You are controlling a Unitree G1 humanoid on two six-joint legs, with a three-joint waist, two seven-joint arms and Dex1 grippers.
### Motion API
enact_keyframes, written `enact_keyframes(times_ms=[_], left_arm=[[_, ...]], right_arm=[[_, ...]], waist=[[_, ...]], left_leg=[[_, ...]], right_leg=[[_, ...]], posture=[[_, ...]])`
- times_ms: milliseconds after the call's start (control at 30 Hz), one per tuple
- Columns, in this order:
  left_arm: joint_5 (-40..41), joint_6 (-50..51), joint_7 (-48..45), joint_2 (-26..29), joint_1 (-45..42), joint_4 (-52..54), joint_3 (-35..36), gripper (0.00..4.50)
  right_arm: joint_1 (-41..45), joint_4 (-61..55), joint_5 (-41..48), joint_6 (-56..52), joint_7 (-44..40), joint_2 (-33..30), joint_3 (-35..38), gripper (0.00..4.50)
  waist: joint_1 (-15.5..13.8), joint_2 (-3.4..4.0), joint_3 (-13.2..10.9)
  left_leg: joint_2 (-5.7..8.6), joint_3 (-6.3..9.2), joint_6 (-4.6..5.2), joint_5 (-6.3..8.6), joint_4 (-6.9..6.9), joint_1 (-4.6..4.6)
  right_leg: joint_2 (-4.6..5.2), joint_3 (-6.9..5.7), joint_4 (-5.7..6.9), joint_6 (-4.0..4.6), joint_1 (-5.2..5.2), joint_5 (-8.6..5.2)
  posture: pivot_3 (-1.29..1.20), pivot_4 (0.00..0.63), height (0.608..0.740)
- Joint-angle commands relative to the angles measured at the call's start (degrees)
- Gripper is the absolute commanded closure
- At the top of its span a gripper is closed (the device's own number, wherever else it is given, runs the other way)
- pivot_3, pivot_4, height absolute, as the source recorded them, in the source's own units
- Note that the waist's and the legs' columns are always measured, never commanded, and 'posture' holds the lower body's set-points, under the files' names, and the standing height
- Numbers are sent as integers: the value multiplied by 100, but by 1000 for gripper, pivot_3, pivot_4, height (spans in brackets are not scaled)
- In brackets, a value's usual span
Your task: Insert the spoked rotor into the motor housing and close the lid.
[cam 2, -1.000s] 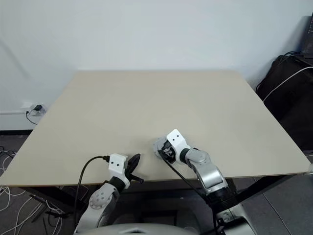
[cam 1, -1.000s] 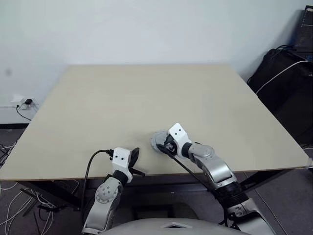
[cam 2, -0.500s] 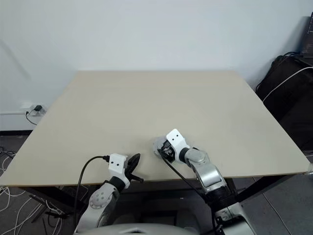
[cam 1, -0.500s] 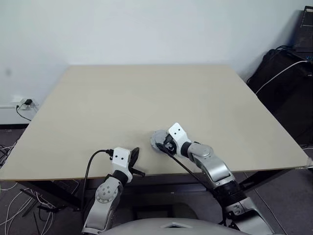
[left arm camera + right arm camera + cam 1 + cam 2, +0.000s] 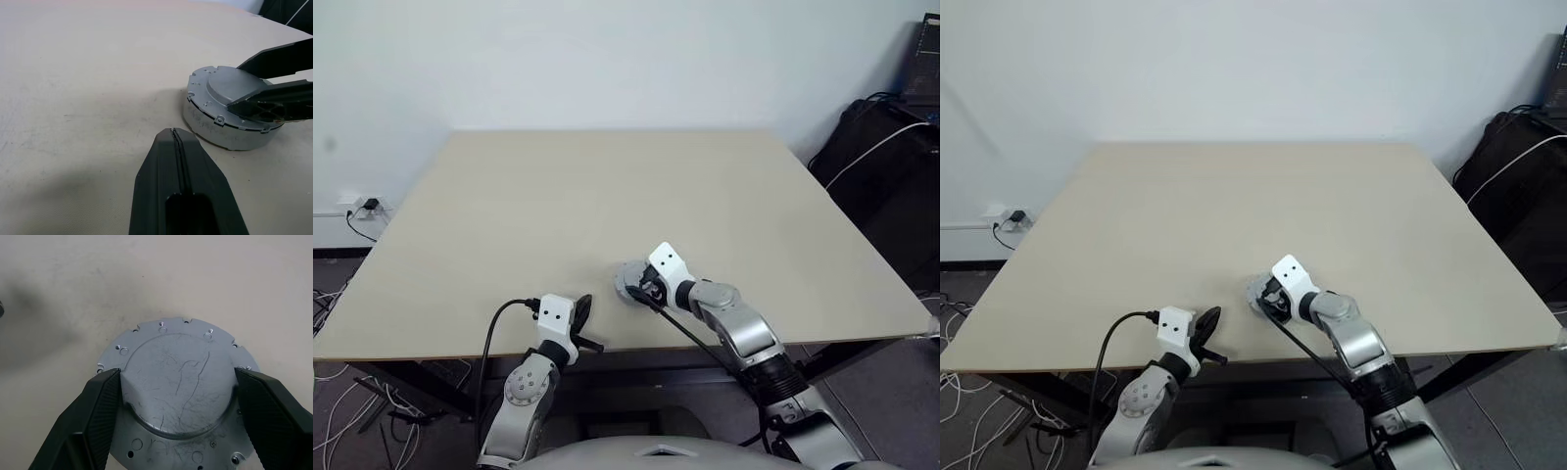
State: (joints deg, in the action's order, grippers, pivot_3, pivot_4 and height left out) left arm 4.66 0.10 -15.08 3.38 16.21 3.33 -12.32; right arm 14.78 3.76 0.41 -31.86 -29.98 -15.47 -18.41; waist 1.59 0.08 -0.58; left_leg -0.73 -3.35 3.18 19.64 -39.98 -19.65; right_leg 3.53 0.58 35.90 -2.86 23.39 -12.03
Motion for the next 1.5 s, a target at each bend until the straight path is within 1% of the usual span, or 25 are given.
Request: enact_keyframes(times_ms=[33,167,267,467,733,1000,1133,1200,1267,1433,1500], left_arm=[[20,-100,-29,-42,-66,161,-36,4500],[27,-89,-33,-41,-55,171,-36,4500],[29,-89,-36,-39,-47,174,-39,4500],[32,-84,-50,-27,-44,181,-38,4500],[71,-59,-144,-17,-24,215,-84,4500],[11,-11,-65,-30,-63,236,-80,4500],[-84,389,226,-87,-317,247,33,4500],[-108,1027,559,-187,-624,246,191,4500],[-105,1490,626,-176,-935,204,264,4500],[142,2062,6,81,-1839,-230,281,4500],[402,2307,-343,124,-2157,-408,327,4500]], right_arm=[[-20,171,-255,-214,86,-151,-108,1192],[-20,100,-24,-602,7,-81,17,1192],[13,90,-22,-822,60,-71,26,1192],[80,179,-210,-697,302,-90,-13,1192],[62,-95,75,-1532,-285,-354,-303,1192],[25,-76,-136,-1086,32,-318,-272,1192],[29,12,-163,-951,192,-242,-213,1192],[18,42,-157,-932,211,-212,-220,1192],[5,42,-150,-928,223,-190,-237,1192],[18,61,-143,-932,242,-112,-276,1192],[15,59,-144,-915,244,-88,-273,1192]], waist=[[-2,0,1],[-13,-1,3],[-24,1,3],[-24,0,4],[-76,13,12],[-85,10,25],[-84,6,22],[-83,6,23],[-78,-1,25],[-37,-5,27],[-20,-6,29]], left_leg=[[0,0,0,0,0,0],[0,0,0,0,0,2],[0,2,1,1,0,1],[0,2,2,1,0,1],[4,7,10,5,0,-6],[7,5,16,27,5,-8],[7,6,12,22,5,-2],[7,5,11,18,5,1],[8,6,13,12,5,2],[13,10,5,7,5,2],[20,11,2,5,5,2]], right_leg=[[0,0,0,0,0,0],[2,0,0,0,-1,0],[2,-1,-1,0,0,0],[5,-2,-2,0,-1,0],[12,-7,-6,1,4,-3],[15,-8,-12,0,3,-20],[16,-9,-9,-4,0,-18],[15,-10,-7,-8,-2,-16],[13,-10,-6,-14,-4,-13],[5,-9,-4,-12,-11,-11],[2,-8,-4,-12,-28,-11]], posture=[[0,0,740],[0,0,740],[0,0,740],[0,0,740],[0,0,740],[0,0,740],[0,0,740],[0,0,740],[0,0,740],[0,0,740],[0,0,740]])
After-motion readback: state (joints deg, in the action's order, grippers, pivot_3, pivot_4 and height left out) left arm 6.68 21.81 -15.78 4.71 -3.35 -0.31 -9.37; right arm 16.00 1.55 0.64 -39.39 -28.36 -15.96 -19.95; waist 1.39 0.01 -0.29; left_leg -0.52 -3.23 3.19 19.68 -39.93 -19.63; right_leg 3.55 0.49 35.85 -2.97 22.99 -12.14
